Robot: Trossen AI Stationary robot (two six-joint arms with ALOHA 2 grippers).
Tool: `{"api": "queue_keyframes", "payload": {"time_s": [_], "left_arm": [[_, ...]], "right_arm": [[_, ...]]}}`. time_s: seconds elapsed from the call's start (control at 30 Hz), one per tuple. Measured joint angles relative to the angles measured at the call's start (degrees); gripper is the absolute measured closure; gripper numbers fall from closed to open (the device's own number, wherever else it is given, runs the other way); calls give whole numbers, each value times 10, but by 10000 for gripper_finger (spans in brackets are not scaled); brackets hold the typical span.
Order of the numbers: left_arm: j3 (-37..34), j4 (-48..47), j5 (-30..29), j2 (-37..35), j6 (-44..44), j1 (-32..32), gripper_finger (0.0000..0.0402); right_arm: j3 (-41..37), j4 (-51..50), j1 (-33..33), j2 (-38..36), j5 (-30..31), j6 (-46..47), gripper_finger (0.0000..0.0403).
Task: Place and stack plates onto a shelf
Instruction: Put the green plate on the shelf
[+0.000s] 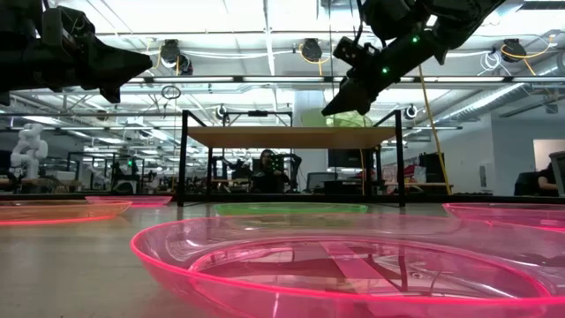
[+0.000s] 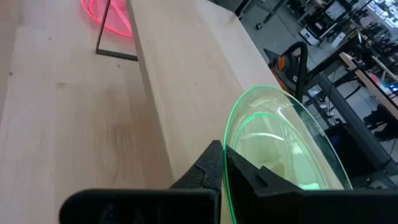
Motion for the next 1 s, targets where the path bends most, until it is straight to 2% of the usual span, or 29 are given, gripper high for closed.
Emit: {"api": "queue_keyframes", "payload": {"time_s": [0.27, 0.67, 1.0], "left_arm": [[0, 0, 0, 0, 0, 0, 339], [0, 0, 0, 0, 0, 0, 339], [0, 0, 0, 0, 0, 0, 339]], "right_arm": [[0, 8, -7, 1, 1, 31, 403], [1, 54, -7, 63, -10, 13, 403], [1, 54, -7, 63, -8, 6, 402]]}}
